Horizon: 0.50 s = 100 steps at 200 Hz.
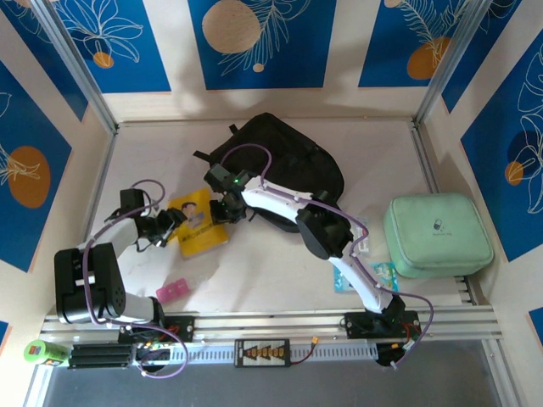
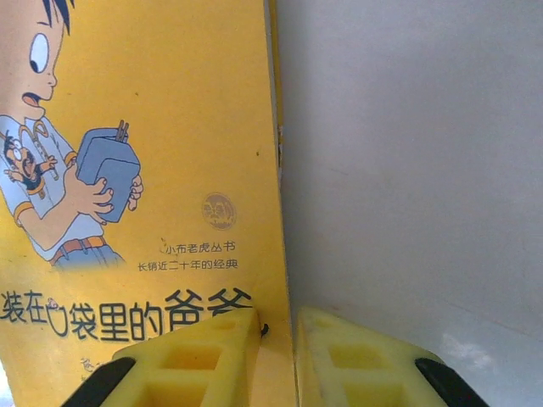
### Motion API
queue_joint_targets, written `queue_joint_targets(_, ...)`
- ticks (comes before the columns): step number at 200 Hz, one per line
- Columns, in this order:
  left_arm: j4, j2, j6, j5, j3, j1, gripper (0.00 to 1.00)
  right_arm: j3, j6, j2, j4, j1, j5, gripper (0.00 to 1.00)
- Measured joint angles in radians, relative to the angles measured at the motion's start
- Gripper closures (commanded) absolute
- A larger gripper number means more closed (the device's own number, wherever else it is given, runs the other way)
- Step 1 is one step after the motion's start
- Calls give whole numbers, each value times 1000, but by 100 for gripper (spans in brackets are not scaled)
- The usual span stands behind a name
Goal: Pack books, pencil case, and school supplies into a backpack
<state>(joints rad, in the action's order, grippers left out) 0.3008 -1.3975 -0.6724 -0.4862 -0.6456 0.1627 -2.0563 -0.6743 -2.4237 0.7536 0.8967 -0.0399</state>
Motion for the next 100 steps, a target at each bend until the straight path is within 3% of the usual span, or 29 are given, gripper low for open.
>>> queue_joint_targets(100,3,59,-27,-223,-37,-4,38,-6,-16,-3,20,-18,1,78)
